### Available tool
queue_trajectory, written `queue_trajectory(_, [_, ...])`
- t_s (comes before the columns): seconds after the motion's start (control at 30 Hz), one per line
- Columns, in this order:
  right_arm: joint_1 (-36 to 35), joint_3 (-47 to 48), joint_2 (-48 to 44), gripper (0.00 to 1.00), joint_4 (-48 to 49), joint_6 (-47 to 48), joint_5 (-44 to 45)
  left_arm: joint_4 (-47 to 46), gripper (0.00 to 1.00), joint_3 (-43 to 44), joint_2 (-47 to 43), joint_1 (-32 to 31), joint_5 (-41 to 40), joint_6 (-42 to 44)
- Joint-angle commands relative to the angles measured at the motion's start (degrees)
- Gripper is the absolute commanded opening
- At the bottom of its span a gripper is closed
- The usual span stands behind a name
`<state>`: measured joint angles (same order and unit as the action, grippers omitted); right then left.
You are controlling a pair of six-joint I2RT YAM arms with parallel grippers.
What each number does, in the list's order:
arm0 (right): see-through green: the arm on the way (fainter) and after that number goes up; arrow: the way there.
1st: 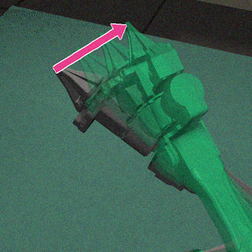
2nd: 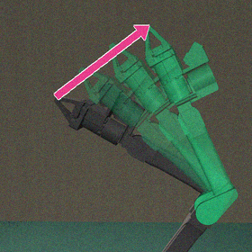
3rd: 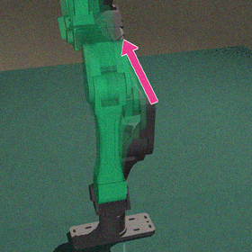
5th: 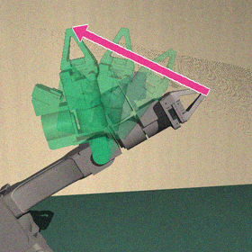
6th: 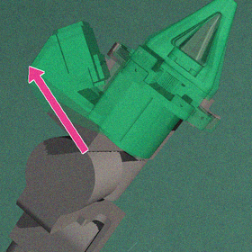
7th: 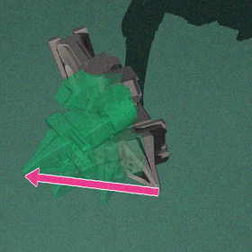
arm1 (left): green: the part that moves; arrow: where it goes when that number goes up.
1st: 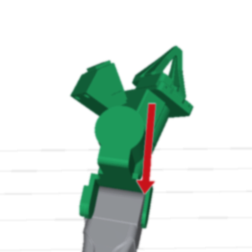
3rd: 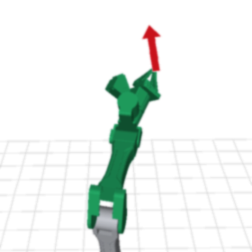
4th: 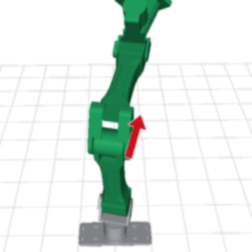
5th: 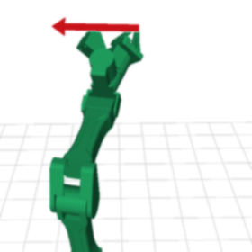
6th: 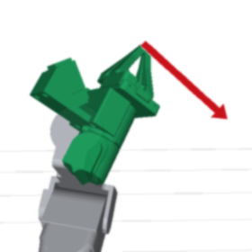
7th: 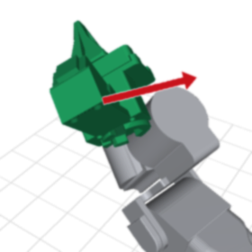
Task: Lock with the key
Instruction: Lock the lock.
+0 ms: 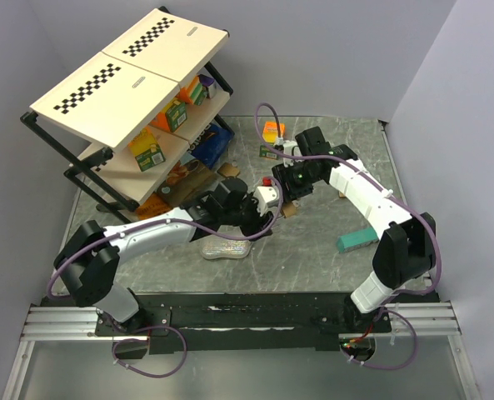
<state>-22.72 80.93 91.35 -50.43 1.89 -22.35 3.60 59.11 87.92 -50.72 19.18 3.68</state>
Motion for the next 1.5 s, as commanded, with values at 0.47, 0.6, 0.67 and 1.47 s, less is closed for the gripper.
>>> queue_trajectory(0.47, [5.57,1.87,-8.28,0.9,1.04,-0.14,-8.67,-0.17,0.01,2.94,-5.74,1.06,8.55,-2.54])
queue_trajectory(0.6, [8.04,-0.59,-15.84,0.99,6.82,3.72,-10.78,3.96,0.01,5.57,-7.93,3.43,15.53,-3.24])
queue_trajectory(0.67, [8.39,-2.87,-21.7,0.99,9.11,7.14,-10.96,4.66,0.01,6.36,-8.73,4.66,19.03,-3.33])
queue_trajectory(1.47, [8.31,-16.67,-46.79,0.99,-6.0,44.35,-34.77,4.31,0.01,11.99,-12.69,8.97,42.6,-1.66])
